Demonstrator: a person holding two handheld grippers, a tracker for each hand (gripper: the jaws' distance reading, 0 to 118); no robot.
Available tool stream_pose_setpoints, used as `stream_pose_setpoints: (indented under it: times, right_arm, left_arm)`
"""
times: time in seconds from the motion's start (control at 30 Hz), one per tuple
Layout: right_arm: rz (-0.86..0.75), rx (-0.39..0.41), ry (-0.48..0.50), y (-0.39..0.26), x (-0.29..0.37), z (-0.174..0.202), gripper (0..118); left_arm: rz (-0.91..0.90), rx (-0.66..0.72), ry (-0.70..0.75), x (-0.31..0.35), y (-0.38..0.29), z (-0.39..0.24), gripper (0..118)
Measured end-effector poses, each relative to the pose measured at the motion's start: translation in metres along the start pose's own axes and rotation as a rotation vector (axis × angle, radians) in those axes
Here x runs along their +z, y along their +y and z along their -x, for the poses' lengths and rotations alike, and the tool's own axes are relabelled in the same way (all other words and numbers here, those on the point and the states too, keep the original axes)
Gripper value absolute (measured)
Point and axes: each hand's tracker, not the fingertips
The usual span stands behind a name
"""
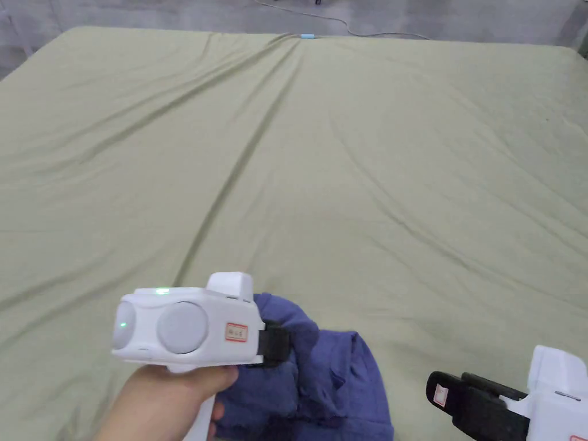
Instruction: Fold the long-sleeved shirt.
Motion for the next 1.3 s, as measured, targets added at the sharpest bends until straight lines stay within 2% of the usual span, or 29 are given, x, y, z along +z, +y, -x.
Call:
stream_pose_setpoints:
  times: [0.1, 0.13, 0.17, 0.23, 0.3, 0.37, 0.43, 0.47, 0.5, 0.53, 0.57, 0.6, 0.63, 0.67, 0.73, 0.8, 0.87, 0.93, 1.1, 1.2, 1.3]
  right_arm:
    - [0.006, 0.000, 0.005, -0.008, 0.013, -0.007, 3]
    - [0.003, -0.003, 0.006, -0.011, 0.018, -0.009, 3]
    - [0.000, -0.007, 0.006, -0.012, 0.021, -0.011, 3]
    - [-0.006, -0.020, 0.014, -0.016, 0.026, -0.017, 3]
    - [-0.013, -0.044, 0.033, -0.017, 0.028, -0.021, 3]
    - [-0.021, -0.064, 0.051, -0.019, 0.028, -0.025, 3]
    - [-0.025, -0.085, 0.056, -0.020, 0.026, -0.027, 3]
    - [-0.028, -0.092, 0.053, -0.020, 0.025, -0.026, 3]
    - [-0.030, -0.095, 0.053, -0.021, 0.025, -0.027, 3]
    - [-0.030, -0.099, 0.052, -0.022, 0.025, -0.026, 3]
    - [-0.030, -0.102, 0.052, -0.021, 0.024, -0.026, 3]
    - [-0.029, -0.103, 0.053, -0.022, 0.024, -0.026, 3]
    - [-0.028, -0.103, 0.056, -0.023, 0.026, -0.025, 3]
    - [-0.026, -0.103, 0.060, -0.024, 0.027, -0.025, 3]
    - [-0.023, -0.103, 0.060, -0.023, 0.028, -0.024, 3]
    - [-0.024, -0.103, 0.046, -0.024, 0.032, -0.024, 3]
    - [-0.031, -0.114, 0.035, -0.024, 0.034, -0.025, 3]
    - [-0.037, -0.140, 0.033, -0.026, 0.037, -0.027, 3]
    - [-0.044, -0.180, 0.032, -0.028, 0.038, -0.030, 3]
    - [-0.052, -0.187, 0.042, -0.026, 0.038, -0.028, 3]
    - [-0.065, -0.213, 0.077, -0.017, 0.028, -0.025, 3]
  left_arm:
    - [0.011, -0.010, 0.034, -0.030, -0.007, -0.023, 86]
    - [-0.044, -0.044, 0.005, -0.023, -0.010, -0.031, 109]
    - [-0.119, -0.054, -0.054, -0.010, -0.009, -0.038, 112]
    - [-0.202, -0.042, -0.158, 0.016, -0.004, -0.040, 111]
    - [-0.264, 0.030, -0.232, 0.050, 0.003, -0.030, 111]
    - [-0.351, 0.106, -0.212, 0.072, 0.004, -0.013, 112]
    - [-0.415, 0.174, -0.115, 0.082, 0.003, 0.006, 112]
    - [-0.406, 0.195, -0.029, 0.082, 0.000, 0.019, 111]
    - [-0.366, 0.188, 0.076, 0.079, -0.005, 0.029, 103]
    - [-0.335, 0.169, 0.169, 0.070, -0.008, 0.031, 73]
    - [-0.274, 0.095, 0.279, 0.054, -0.013, 0.033, 29]
    - [-0.218, 0.017, 0.379, 0.037, -0.020, 0.035, 0]
    - [-0.175, -0.039, 0.448, 0.024, -0.031, 0.036, 2]
    - [-0.142, -0.059, 0.389, 0.004, -0.039, 0.033, 2]
    - [-0.010, -0.026, 0.182, -0.020, -0.051, 0.021, 2]
    - [-0.019, -0.026, 0.075, -0.034, -0.062, -0.005, 0]
    - [-0.044, -0.169, 0.119, -0.045, -0.065, -0.044, 0]
    - [-0.069, -0.225, 0.106, -0.054, -0.066, -0.075, 0]
    - [-0.103, -0.102, -0.212, -0.041, -0.053, -0.110, 0]
    - [-0.156, -0.049, -0.249, -0.015, -0.042, -0.094, 0]
    - [-0.202, 0.064, -0.238, 0.017, -0.026, -0.039, 1]
